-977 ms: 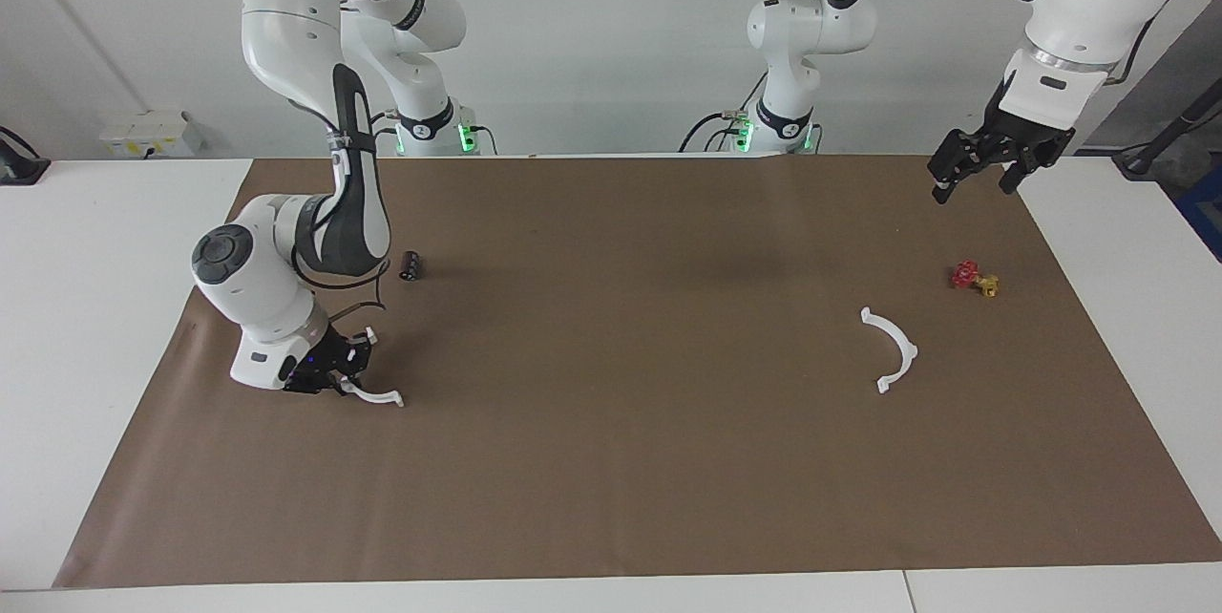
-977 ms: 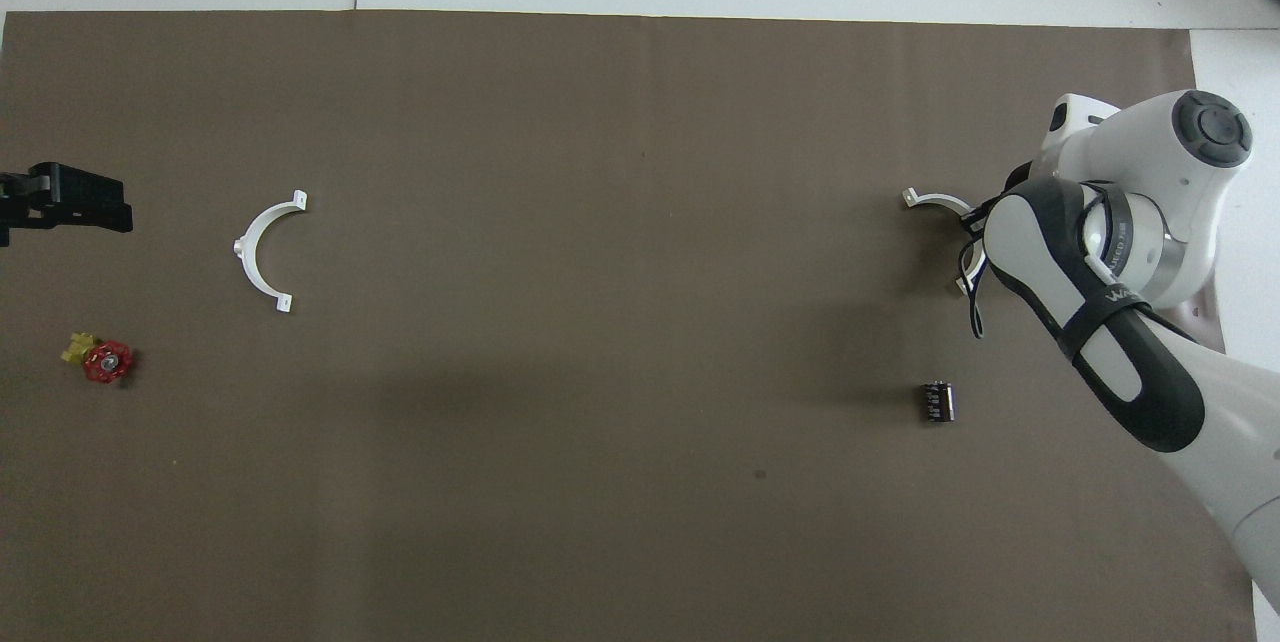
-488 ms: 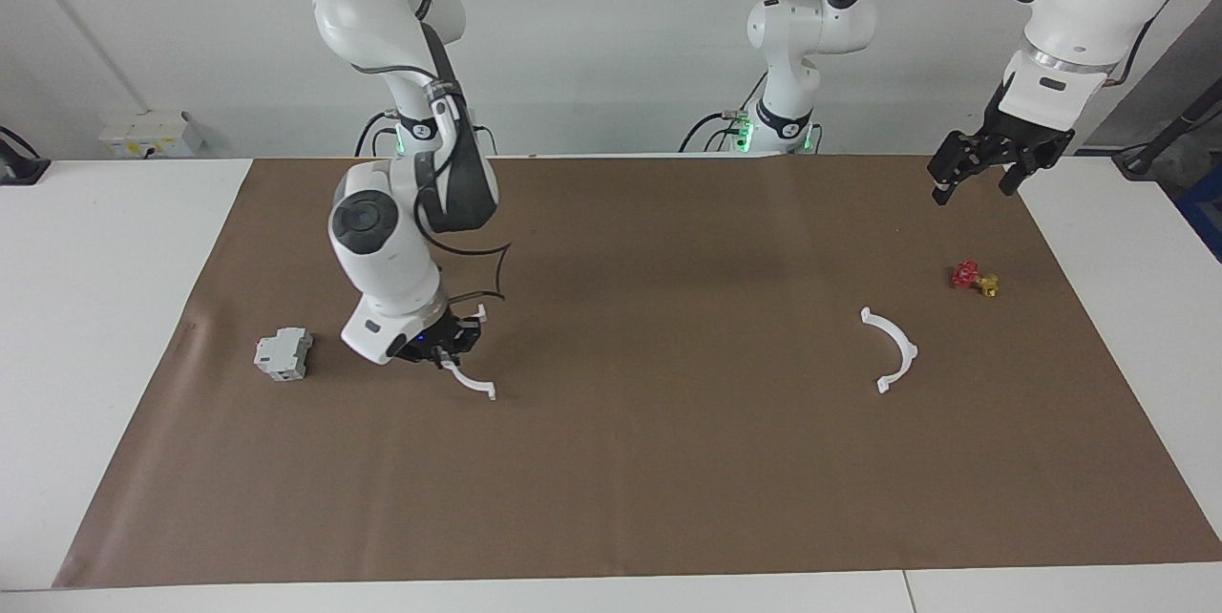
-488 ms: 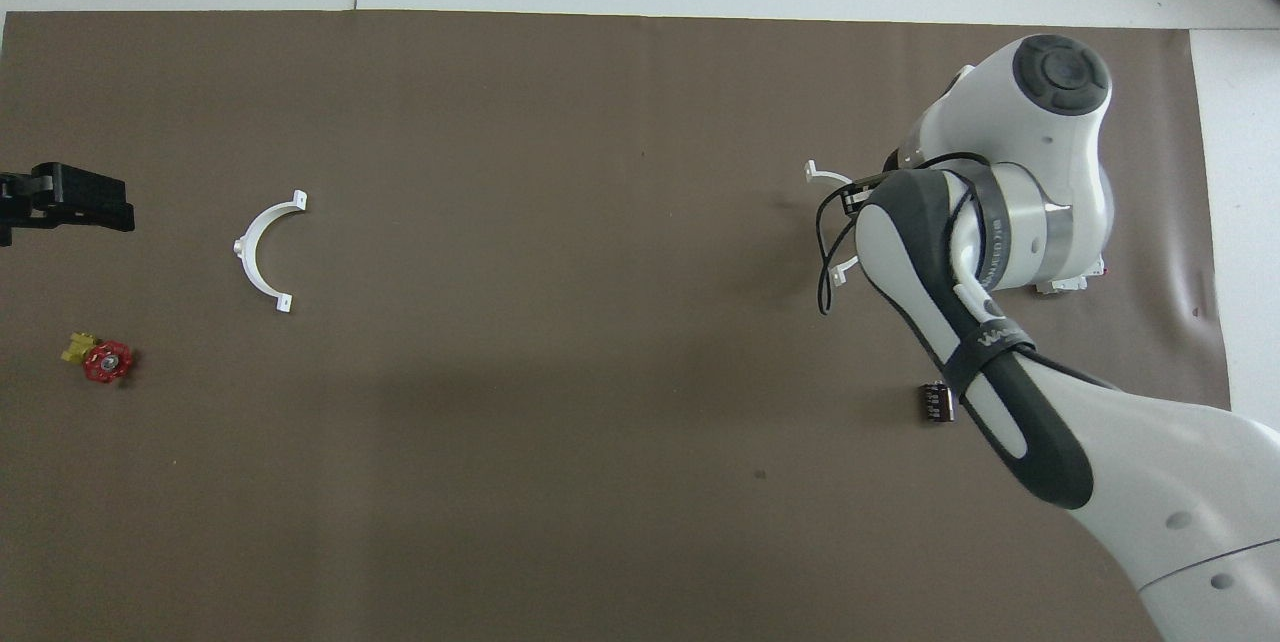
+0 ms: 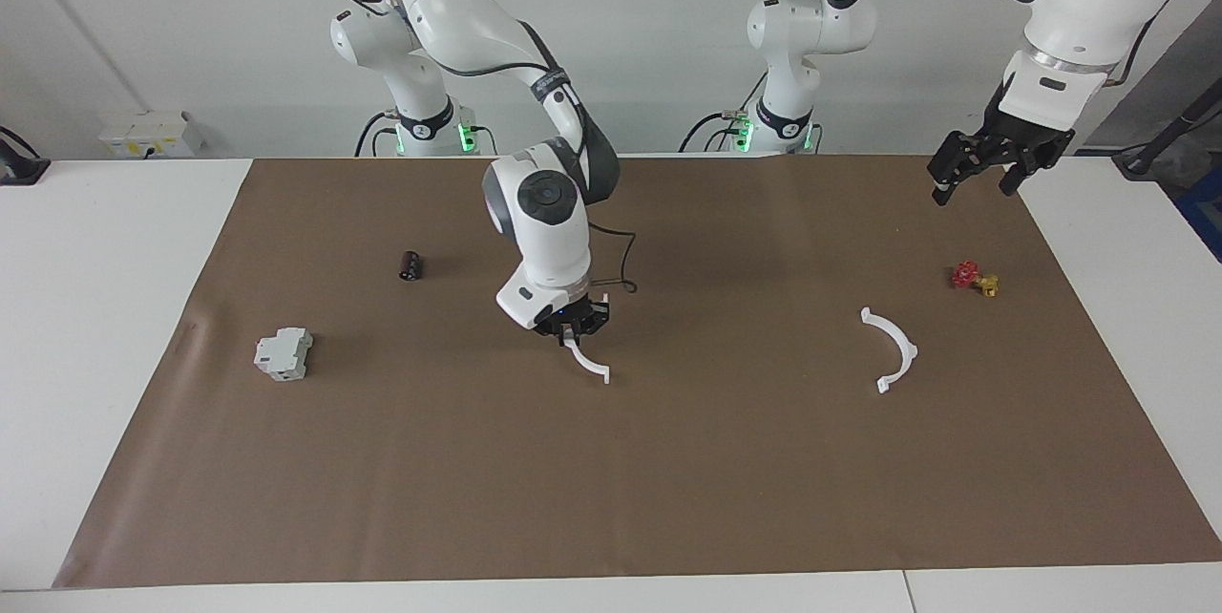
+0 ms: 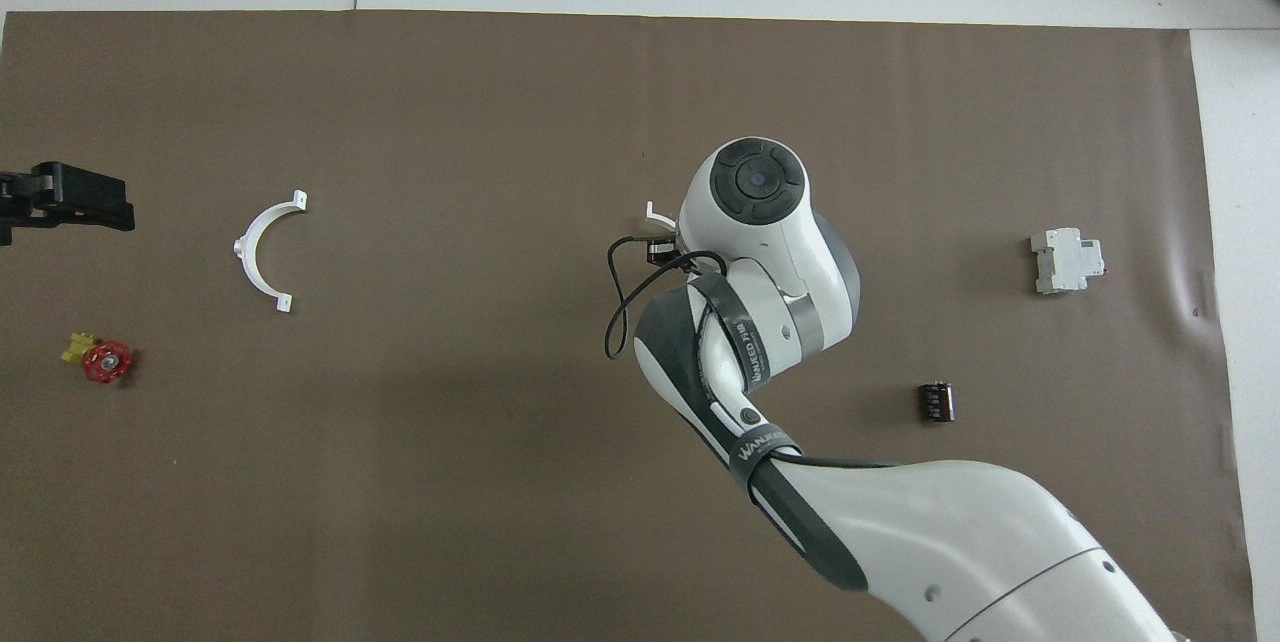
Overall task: Assemble drain pipe with both arms
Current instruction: 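Carry the half-ring toward the table centre with the right gripper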
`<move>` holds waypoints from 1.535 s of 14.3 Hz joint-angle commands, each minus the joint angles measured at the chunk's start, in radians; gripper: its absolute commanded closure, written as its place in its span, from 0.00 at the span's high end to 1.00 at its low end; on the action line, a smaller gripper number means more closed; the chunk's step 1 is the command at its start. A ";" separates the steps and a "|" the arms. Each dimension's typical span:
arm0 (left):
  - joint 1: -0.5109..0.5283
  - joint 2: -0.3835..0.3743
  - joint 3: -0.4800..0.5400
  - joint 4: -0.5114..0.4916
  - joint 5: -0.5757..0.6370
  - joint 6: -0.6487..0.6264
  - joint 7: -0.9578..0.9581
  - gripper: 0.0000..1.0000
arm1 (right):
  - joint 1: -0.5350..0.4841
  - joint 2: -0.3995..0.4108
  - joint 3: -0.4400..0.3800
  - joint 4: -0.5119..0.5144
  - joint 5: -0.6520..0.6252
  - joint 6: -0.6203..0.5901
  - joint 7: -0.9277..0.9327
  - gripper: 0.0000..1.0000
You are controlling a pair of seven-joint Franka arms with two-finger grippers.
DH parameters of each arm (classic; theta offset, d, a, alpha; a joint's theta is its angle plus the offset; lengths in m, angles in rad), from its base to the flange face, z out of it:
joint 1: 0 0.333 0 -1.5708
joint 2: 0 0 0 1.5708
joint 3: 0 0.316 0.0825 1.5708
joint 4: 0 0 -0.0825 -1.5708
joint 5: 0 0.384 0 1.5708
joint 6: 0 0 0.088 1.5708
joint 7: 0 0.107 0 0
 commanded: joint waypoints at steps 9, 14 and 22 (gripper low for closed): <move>-0.007 -0.032 0.003 -0.039 0.019 0.020 0.008 1.00 | 0.046 0.015 -0.003 -0.044 -0.080 0.083 0.016 0.00; -0.007 -0.032 0.003 -0.040 0.019 0.023 0.010 1.00 | 0.054 0.007 -0.003 -0.070 -0.080 0.101 0.024 0.00; 0.000 -0.078 0.003 -0.159 0.018 0.152 0.005 1.00 | 0.043 -0.103 -0.020 -0.055 -0.094 0.006 0.047 1.00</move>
